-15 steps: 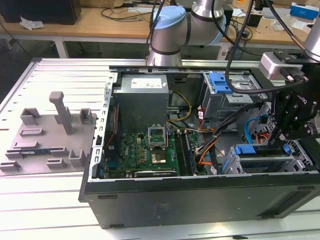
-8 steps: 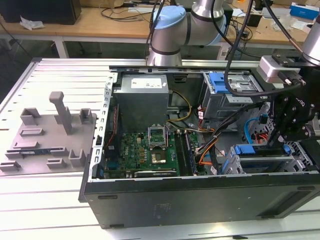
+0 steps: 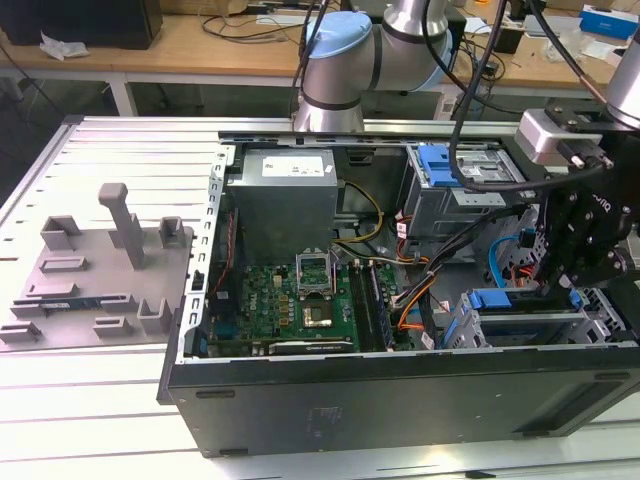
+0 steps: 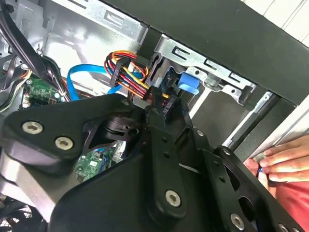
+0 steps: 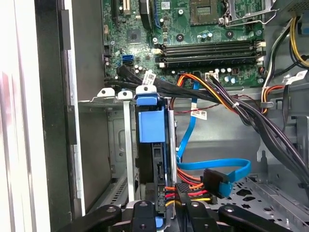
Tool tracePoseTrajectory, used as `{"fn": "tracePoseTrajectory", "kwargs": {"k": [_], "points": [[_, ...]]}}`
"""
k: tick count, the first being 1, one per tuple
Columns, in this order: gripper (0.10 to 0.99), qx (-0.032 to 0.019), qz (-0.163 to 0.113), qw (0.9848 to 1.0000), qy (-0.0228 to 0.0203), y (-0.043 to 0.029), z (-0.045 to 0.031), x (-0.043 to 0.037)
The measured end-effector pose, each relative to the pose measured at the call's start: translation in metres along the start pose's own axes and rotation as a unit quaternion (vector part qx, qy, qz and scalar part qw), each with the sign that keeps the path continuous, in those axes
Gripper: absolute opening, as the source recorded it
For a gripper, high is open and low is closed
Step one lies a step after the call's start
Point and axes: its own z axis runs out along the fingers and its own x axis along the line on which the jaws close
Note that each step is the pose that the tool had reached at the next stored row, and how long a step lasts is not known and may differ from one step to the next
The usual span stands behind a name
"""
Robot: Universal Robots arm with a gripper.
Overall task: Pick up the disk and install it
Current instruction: 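Insert the first disk wire, then insert the second disk wire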
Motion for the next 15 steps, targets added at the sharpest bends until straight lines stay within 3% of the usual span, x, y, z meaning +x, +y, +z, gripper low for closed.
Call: {"fn": "tracePoseTrajectory", "kwargs": {"k": [6,15], "points": [[0.302,0.0,0.0,1.0,0.0,-0.0003,-0.0185,0.0014],[0.302,0.0,0.0,1.0,0.0,-0.0003,-0.0197,0.0015]]}}
